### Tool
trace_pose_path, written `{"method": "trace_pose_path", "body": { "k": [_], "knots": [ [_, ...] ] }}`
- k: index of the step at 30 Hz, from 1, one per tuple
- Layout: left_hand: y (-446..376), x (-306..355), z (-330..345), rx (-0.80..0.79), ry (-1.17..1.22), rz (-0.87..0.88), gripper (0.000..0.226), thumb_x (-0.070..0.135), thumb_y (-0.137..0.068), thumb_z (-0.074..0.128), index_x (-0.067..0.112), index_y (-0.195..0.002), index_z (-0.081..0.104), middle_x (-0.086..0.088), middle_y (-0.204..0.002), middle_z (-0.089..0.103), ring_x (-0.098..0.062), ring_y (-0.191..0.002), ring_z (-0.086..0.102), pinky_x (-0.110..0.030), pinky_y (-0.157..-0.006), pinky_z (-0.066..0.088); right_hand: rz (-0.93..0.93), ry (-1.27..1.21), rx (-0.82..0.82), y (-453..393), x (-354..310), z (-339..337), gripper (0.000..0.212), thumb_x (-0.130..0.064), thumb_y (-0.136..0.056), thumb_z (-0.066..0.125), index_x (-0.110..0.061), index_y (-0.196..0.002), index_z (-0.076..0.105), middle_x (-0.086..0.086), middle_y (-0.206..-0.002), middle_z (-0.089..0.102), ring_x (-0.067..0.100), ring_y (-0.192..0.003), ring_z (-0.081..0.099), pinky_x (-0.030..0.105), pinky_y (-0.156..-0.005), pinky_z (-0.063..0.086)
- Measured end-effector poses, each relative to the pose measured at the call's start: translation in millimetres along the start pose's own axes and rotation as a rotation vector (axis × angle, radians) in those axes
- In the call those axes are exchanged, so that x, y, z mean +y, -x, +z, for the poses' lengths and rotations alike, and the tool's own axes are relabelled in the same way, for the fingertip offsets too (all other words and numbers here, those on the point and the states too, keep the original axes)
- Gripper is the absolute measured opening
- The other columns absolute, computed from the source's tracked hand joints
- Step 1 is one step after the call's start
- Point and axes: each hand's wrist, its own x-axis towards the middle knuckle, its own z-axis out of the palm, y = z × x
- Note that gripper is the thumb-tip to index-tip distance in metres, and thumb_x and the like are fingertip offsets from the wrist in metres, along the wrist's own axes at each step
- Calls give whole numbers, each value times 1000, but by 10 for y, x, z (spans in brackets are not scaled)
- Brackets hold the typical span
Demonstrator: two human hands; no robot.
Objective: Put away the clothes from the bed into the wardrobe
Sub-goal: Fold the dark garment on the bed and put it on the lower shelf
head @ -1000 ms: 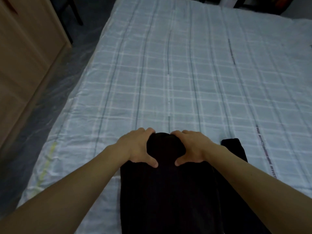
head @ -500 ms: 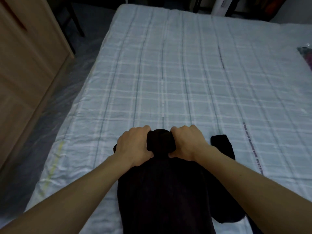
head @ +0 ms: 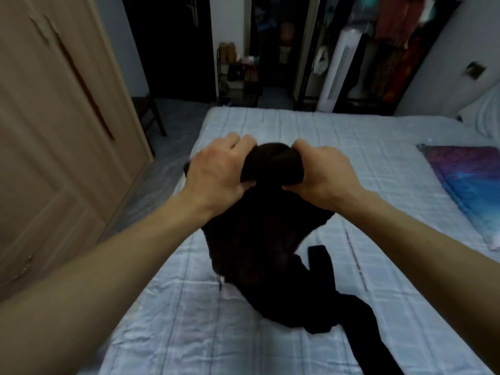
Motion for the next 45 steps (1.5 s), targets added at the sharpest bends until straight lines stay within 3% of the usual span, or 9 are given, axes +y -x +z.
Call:
{"method": "trace_pose_path", "body": {
  "k": [5,10,14,19,23,29,34,41,45],
  "knots": [
    [133,173,-606,240,-42,121,60,23,-72,81,12,-125,56,-11,-111,55,-30,-97,54,-49,-78,52,-124,41,382,179,-257,-546,40,-27,-72,77,-14,-103,54,-4,-76,58,22,-64,53,32,-75,33],
    [889,278,-307,114,14,91,95,17,-64,86,17,-147,39,-15,-147,34,-35,-126,45,-50,-92,53,-175,55,354,793,-349,-11,56,-16,-63,80,-11,-112,54,2,-84,65,26,-73,62,37,-77,37],
    [1947,274,446,-117,-10,58,95,6,-58,85,17,-143,44,-8,-139,50,-33,-113,54,-41,-92,53,-201,75,123,1652,-425,952,70,-19,-55,80,-11,-120,56,2,-85,65,26,-73,62,38,-71,40],
    [3296,425,1207,-543,84,-46,99,33,-38,92,26,-127,49,9,-107,63,-18,-94,60,-23,-64,55,-187,66,-309,2870,-579,1926,69,-19,-32,82,-21,-99,63,-4,-66,60,16,-56,58,32,-60,45],
    [3792,642,1382,-717,152,-54,104,40,-21,89,30,-118,53,16,-99,62,-12,-88,59,-21,-59,53,-113,-13,-471,3475,-610,2084,69,-16,-31,80,-25,-98,64,-10,-67,59,12,-56,56,27,-60,46],
    [3744,542,1269,-740,110,-72,100,39,-30,90,28,-121,51,12,-102,63,-15,-91,59,-25,-63,53,-45,-39,-527,3453,-701,2049,65,-16,-40,77,-29,-102,61,-12,-73,61,9,-63,58,25,-66,46],
    [3442,418,1125,-748,155,-39,71,27,-75,72,27,-136,36,6,-118,55,-19,-111,43,-31,-78,45,-72,-56,-600,3128,-692,1930,43,-25,-70,66,-30,-111,52,-9,-93,63,16,-86,63,30,-78,40],
    [2832,-14,1263,-864,254,-5,59,46,-75,73,35,-119,35,6,-103,59,-15,-92,45,-39,-78,51,-6,-167,-639,2601,-557,1882,59,-42,-72,72,-30,-118,36,-10,-100,63,15,-89,61,30,-80,40],
    [2320,-375,1461,-961,423,-18,54,43,-70,78,38,-112,44,8,-103,62,-12,-91,55,-37,-80,52,40,-102,-586,2191,-441,1975,60,-49,-67,74,-37,-119,46,-14,-110,57,11,-104,54,31,-94,35]
  ]
}}
